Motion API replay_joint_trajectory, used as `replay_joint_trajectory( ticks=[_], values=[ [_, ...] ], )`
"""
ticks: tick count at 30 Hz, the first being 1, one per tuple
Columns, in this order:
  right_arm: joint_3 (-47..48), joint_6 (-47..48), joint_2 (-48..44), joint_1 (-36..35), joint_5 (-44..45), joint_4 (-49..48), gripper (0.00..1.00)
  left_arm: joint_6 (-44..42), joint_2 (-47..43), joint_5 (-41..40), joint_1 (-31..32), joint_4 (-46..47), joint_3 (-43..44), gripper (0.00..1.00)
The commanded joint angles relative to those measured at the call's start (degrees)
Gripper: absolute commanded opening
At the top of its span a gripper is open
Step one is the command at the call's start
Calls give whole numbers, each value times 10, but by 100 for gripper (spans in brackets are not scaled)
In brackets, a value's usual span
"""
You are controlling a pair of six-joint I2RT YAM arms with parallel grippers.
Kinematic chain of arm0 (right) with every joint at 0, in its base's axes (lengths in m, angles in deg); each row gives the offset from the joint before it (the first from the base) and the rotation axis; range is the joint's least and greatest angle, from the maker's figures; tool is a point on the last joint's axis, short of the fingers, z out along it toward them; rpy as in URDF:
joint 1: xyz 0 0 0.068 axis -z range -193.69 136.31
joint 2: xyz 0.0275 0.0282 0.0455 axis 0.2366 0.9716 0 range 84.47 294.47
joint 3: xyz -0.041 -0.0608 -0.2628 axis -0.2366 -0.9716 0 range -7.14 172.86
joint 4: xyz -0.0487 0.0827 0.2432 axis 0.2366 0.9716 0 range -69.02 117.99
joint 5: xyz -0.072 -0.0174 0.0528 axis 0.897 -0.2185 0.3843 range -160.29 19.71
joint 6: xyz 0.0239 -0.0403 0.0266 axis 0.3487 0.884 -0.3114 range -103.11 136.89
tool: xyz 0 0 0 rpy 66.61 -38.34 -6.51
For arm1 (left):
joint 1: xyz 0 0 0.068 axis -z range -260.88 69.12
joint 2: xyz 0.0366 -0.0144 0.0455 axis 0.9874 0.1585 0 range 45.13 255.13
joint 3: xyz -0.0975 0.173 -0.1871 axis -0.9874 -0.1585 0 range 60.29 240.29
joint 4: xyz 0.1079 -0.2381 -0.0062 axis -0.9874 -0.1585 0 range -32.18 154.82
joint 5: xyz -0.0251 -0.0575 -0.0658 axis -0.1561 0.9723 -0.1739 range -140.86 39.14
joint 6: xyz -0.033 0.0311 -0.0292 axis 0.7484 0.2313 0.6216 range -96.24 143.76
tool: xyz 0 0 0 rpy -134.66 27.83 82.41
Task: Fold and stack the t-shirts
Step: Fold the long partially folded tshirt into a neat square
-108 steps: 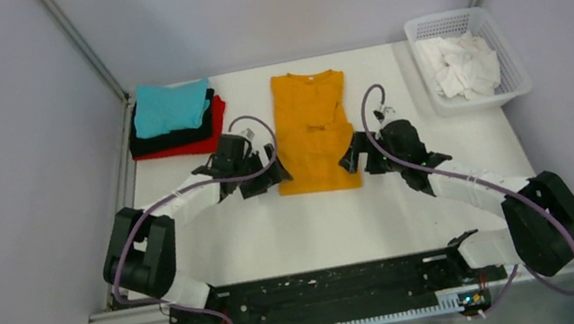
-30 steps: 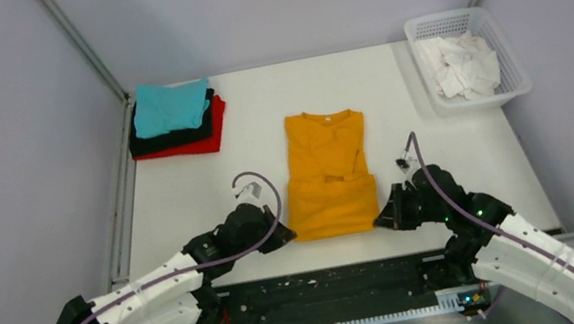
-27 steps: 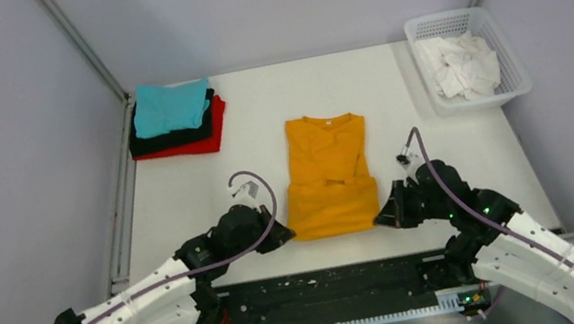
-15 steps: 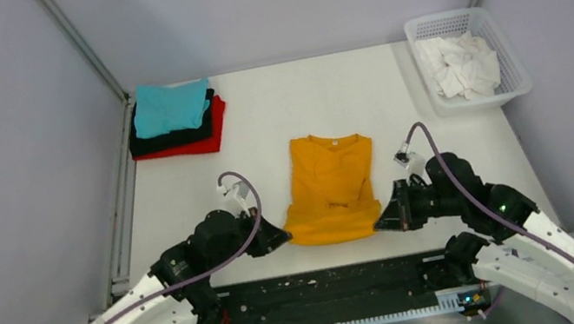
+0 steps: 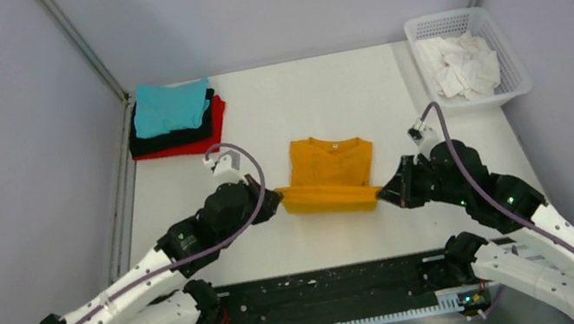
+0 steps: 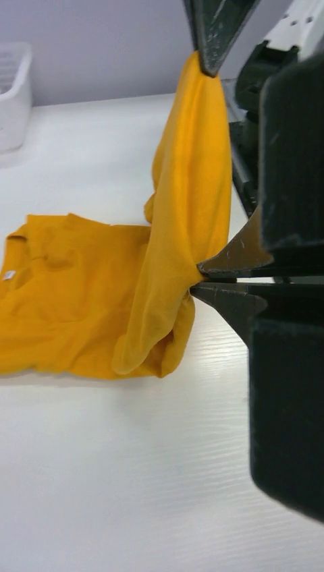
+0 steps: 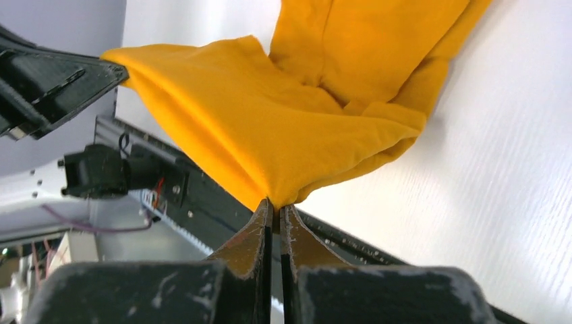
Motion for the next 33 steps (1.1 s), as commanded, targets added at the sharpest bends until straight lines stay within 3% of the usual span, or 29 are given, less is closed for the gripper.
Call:
replay_joint_trajectory(
  ticks=[1, 6, 12, 26, 33],
  values=[
    [54, 36, 39, -5, 106, -20, 0, -28, 92, -142, -15, -37, 104, 0],
    [65, 43, 84, 5, 153, -31, 0, -53, 176, -156, -54, -26, 170, 0],
    [56, 65, 128, 73, 106, -78, 0, -86, 243, -12, -147, 68, 189, 0],
    [4, 82, 233, 239, -24, -217, 0, -120, 413, -16, -185, 109, 283, 0],
    [-6, 74, 324, 275, -49, -306, 0, -135, 521, -3, -212, 114, 352, 0]
  ],
)
